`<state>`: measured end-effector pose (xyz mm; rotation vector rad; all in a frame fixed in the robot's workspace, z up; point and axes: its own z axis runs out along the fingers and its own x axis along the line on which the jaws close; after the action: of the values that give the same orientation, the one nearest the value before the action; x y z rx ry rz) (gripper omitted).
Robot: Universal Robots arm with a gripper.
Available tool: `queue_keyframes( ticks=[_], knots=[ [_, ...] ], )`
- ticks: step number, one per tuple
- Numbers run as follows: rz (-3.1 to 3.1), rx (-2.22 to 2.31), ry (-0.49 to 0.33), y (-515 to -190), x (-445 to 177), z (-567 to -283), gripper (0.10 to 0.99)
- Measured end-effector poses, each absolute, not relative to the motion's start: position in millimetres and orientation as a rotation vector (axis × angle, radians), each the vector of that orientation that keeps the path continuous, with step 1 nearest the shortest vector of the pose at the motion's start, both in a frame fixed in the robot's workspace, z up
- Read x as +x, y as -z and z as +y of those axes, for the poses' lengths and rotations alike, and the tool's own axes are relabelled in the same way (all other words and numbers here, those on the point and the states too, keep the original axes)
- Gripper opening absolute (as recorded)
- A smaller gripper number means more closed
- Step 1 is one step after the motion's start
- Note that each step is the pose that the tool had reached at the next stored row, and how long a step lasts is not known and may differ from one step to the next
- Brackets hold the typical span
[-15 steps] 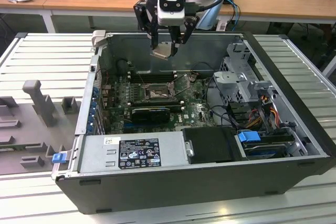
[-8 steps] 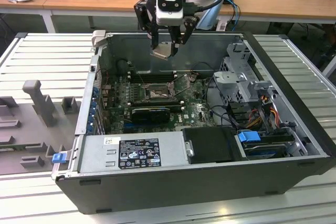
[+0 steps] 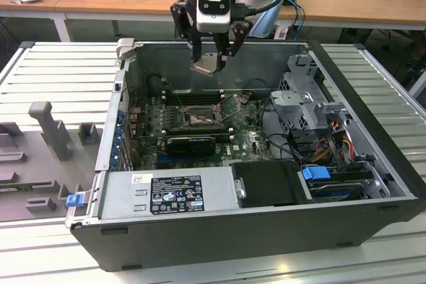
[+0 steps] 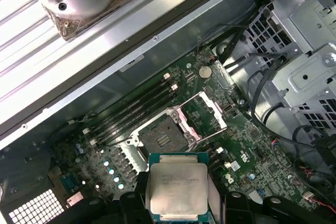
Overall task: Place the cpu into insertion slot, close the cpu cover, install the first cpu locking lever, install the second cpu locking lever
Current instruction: 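Place the cpu into insertion slot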
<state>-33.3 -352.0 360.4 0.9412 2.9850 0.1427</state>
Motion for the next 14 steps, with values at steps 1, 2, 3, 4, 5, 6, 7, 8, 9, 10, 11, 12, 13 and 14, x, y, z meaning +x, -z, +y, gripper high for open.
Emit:
queue_keyframes(
  ticks=[1, 2, 3, 4, 5, 6, 7, 8, 9, 10, 11, 12, 13, 14],
  knots=[
    [2.983, 0.946, -0.143, -360.4, -33.3, -352.0, 0.525],
    [2.981, 0.953, -0.143, -360.4, -33.3, -352.0, 0.525],
    [2.98, 0.957, -0.143, -360.4, -33.3, -352.0, 0.525],
    [2.978, 0.961, -0.143, -360.4, -33.3, -352.0, 0.525],
    [2.976, 0.967, -0.143, -360.4, -33.3, -352.0, 0.525],
    [2.974, 0.971, -0.143, -360.4, -33.3, -352.0, 0.525],
    [2.973, 0.975, -0.143, -360.4, -33.3, -352.0, 0.525],
    [2.971, 0.982, -0.142, -360.4, -33.3, -352.0, 0.525],
    [2.969, 0.985, -0.142, -360.4, -33.3, -352.0, 0.525],
    [2.968, 0.99, -0.142, -360.4, -33.3, -352.0, 0.525],
    [2.965, 0.997, -0.142, -360.4, -33.3, -352.0, 0.525],
    [2.962, 1.004, -0.142, -360.4, -33.3, -352.0, 0.525],
    [2.959, 1.013, -0.142, -360.4, -33.3, -352.0, 0.525],
    [2.958, 1.017, -0.142, -360.4, -33.3, -352.0, 0.525]
  ],
)
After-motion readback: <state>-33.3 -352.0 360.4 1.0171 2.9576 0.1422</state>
